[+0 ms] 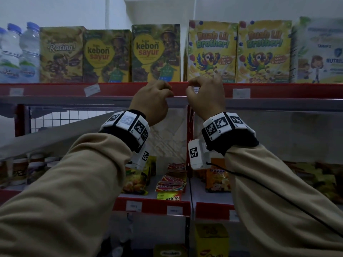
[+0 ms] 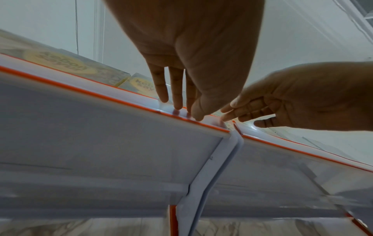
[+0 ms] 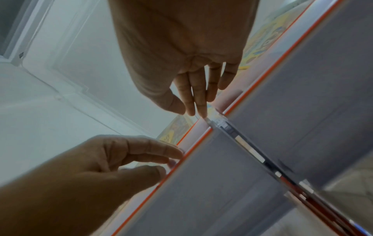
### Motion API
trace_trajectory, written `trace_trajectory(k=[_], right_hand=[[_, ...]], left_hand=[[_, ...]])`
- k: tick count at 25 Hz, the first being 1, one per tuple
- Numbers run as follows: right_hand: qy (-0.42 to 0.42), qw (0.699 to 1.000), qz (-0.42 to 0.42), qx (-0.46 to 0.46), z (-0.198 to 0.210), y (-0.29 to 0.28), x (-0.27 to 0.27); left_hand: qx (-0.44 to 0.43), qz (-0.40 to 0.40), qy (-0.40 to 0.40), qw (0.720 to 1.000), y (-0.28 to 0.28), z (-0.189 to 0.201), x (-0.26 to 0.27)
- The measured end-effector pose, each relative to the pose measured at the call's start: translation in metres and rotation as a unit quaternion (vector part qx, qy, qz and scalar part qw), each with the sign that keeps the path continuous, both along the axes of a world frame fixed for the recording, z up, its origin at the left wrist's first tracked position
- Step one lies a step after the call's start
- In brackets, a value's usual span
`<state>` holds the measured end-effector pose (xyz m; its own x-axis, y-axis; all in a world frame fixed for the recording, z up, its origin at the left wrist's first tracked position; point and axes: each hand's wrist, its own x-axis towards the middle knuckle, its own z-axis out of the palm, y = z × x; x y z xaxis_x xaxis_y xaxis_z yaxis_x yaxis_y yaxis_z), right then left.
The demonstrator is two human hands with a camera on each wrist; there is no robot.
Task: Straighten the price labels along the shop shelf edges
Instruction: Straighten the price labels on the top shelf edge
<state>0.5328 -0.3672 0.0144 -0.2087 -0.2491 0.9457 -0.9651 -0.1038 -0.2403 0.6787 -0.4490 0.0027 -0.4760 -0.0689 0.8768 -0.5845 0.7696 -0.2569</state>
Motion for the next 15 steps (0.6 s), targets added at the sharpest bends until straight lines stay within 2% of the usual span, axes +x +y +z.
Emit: trace_trajectory(k=[4,6,9,11,15], right_hand=[[-0.051,0.998,0.030,-0.038,0.004,-0.003,0.004],[-0.042,0.999,0.022,-0.016,0.007,-0.005,0.003],[-0.011,0.998,-0.042,0.053,0.011,-0.008,0.004],[0.020,0.993,-0.091,0.074,0.014,-0.012,0.006],[0.095,0.978,-0.160,0.096,0.021,-0.021,0.010]], left_hand=[[-0.012,-0.031,0.014,0.999,-0.003,-0.002,0.000],[-0.008,-0.042,0.047,0.998,-0.005,-0.002,0.000],[0.013,0.000,0.095,0.995,-0.013,0.001,0.006],[0.023,0.019,0.085,0.996,-0.020,0.003,0.012],[-0.023,0.003,0.068,0.997,-0.025,0.011,0.018]])
